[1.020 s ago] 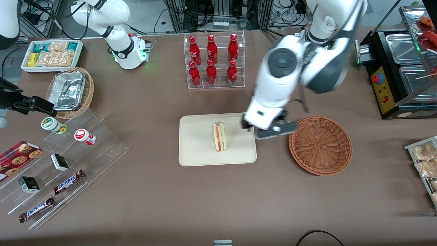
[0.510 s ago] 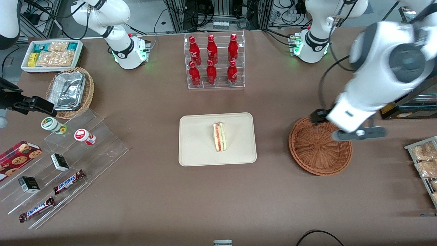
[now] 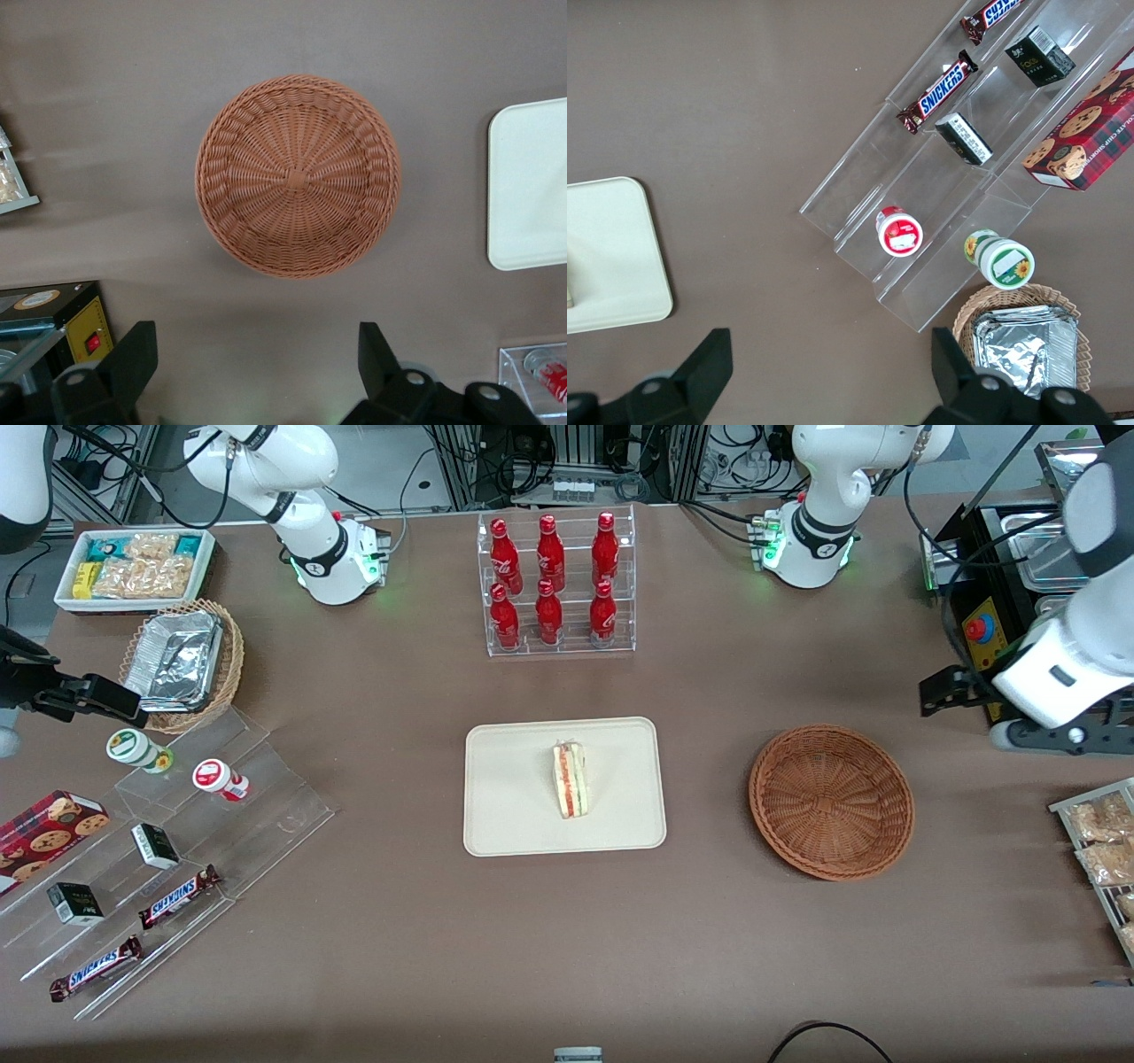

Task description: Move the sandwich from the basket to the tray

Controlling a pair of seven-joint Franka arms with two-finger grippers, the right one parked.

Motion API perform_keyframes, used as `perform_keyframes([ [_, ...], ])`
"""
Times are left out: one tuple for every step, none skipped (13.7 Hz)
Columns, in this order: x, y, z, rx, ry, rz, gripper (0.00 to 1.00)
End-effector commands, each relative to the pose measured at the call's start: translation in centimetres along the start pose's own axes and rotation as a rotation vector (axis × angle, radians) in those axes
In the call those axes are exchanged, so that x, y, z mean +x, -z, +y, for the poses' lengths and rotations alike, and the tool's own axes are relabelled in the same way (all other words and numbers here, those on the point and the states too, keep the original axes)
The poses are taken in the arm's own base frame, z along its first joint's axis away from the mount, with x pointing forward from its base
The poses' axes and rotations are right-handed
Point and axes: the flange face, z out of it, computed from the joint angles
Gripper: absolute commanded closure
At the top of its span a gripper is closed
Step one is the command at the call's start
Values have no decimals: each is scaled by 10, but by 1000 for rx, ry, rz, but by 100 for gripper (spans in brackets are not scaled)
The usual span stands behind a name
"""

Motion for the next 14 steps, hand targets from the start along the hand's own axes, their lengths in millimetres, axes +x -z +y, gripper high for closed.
perform_keyframes([
  [-15,7,-6,-21,-20,2,0],
  [-19,10,-8,-21,-14,4,0],
  [-20,12,-8,-22,-12,9,0],
  [-21,13,-12,-23,-4,9,0],
  [-22,15,-12,-23,-3,12,0],
  [-22,17,-11,-22,-1,15,0],
  [-22,21,-7,-21,-4,18,0],
  [-22,22,-2,-21,-11,12,0],
  [-21,26,3,-20,-20,19,0],
  [-20,30,6,-17,-24,28,0],
  [-23,32,7,-15,-21,28,0],
  [-31,37,5,-13,-13,28,0],
  [-36,39,1,-14,-6,31,0],
  [-41,43,-2,-14,1,35,0],
])
